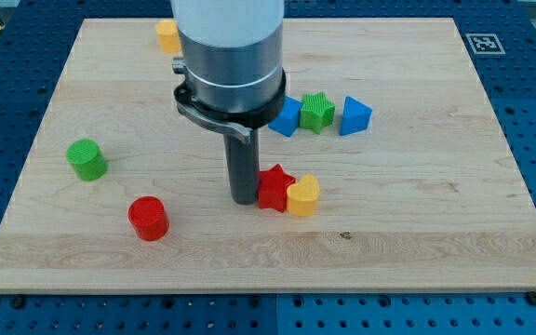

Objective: Nudge the red circle down a bit

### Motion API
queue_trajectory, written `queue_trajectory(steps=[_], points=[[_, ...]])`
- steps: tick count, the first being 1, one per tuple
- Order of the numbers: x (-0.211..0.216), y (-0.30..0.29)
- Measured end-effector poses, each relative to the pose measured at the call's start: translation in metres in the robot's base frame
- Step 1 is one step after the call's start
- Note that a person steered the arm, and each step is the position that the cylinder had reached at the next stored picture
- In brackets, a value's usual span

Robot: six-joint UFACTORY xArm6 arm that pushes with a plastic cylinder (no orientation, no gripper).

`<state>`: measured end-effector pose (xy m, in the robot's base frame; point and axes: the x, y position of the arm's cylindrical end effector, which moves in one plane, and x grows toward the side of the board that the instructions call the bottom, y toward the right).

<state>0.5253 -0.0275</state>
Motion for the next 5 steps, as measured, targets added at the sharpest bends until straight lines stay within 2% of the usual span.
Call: queue_trajectory(steps=[2, 5], points=[[0.008, -0.015], [0.003, -0.122]])
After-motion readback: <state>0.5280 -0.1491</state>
